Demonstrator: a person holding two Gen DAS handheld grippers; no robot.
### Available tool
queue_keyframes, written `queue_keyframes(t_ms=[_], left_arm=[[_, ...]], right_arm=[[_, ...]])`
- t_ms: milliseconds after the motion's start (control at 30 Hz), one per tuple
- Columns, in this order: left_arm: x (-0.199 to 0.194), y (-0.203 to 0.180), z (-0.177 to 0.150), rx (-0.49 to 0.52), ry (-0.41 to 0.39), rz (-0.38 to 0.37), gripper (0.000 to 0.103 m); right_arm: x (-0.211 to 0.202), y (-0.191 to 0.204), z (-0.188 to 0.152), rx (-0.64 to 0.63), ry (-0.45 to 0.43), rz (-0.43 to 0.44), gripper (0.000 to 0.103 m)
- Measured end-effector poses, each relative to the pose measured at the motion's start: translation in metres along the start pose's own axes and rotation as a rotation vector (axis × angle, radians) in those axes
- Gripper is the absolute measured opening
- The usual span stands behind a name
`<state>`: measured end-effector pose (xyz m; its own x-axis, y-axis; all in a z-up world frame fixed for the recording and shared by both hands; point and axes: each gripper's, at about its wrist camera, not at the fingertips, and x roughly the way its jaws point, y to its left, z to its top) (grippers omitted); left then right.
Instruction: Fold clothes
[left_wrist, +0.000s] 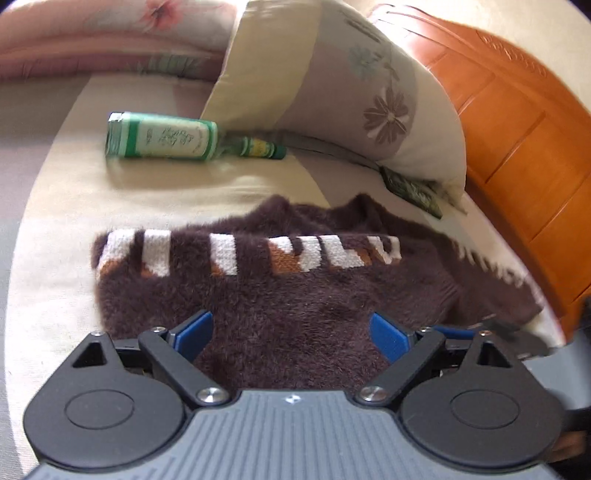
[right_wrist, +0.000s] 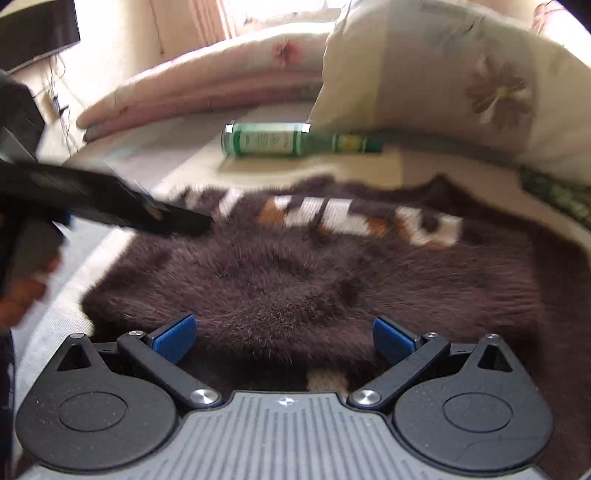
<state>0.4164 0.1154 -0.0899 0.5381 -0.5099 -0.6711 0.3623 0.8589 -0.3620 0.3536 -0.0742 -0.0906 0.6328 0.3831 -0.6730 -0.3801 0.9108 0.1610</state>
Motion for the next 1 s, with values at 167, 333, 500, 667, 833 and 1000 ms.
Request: queue_keyframes(t_ms=[167,333,500,667,833,1000], left_arm=[[-0.013,-0.016,-0.002,0.05,-0.04,-0.076,0.092],[-0.008,-0.011,0.0,0.028,-0.018,-0.065,0.092],[0.016,-0.002,-0.005,0.01,0.055,-0.053,0.093],[0.023,0.003,-0.006,0.006,0.067,-0.008,0.092],[0.015,0.005,-0.003,-0.006,0.045,0.013,0.092],[0.002,0.004,0.001,-0.003,0.008,0.01,0.092]], right_arm=[[-0.014,0.014,0.007,-0.028,-0.061,0.08,0.103],[0.019,0.007,0.009,0.042,-0.032,0.135,0.103],[0.031,-0.008,0.002,0.106,-0.033,0.117,0.103],[0.007,-0.037,-0.006,0.112,-0.062,-0.117,0.103],[-0.006,-0.058,-0.003,0.206,-0.092,-0.142,0.103],[0.001,-0.042,0.007,0.17,-0.118,-0.002,0.103]])
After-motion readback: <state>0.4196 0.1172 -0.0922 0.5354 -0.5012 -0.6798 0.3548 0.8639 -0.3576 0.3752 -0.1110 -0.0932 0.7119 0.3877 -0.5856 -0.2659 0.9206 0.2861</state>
